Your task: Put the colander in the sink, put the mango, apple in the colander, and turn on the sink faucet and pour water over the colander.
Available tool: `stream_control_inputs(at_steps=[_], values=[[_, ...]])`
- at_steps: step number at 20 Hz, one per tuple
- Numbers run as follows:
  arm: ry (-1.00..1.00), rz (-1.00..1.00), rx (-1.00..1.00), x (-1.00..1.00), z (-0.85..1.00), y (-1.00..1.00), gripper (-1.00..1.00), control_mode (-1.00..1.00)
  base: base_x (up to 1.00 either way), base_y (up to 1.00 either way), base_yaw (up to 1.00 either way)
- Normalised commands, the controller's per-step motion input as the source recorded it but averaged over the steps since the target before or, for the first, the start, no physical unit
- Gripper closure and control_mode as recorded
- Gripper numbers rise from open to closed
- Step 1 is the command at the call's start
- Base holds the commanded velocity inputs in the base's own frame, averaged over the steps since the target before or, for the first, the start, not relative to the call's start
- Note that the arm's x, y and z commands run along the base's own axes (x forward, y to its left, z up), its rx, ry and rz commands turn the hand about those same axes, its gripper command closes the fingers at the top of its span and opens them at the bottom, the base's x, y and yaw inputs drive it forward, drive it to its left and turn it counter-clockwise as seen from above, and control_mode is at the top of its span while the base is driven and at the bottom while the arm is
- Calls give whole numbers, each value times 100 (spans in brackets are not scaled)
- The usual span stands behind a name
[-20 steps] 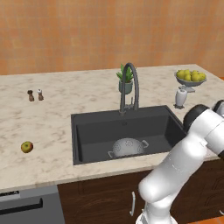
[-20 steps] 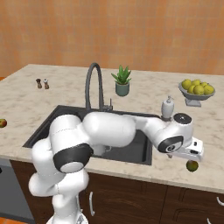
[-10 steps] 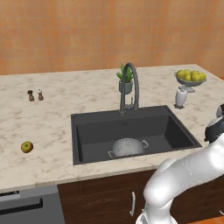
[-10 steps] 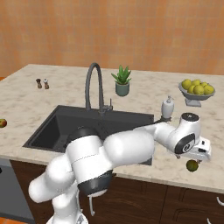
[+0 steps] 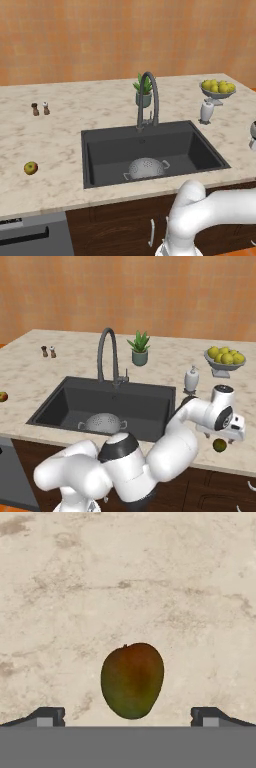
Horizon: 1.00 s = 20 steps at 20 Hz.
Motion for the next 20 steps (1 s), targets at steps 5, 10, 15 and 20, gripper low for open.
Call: stream_control_inputs(at_steps=[5,10,15,20], values=[[3,0,3,10,-30,-10,-100,-100,0,0,0],[5,0,3,2,-22,-9,-100,-100,0,0,0],[2,0,1,0,-25,-6,-100,-100,0,0,0],[1,0,0,0,-23,-1,-100,-100,0,0,0]])
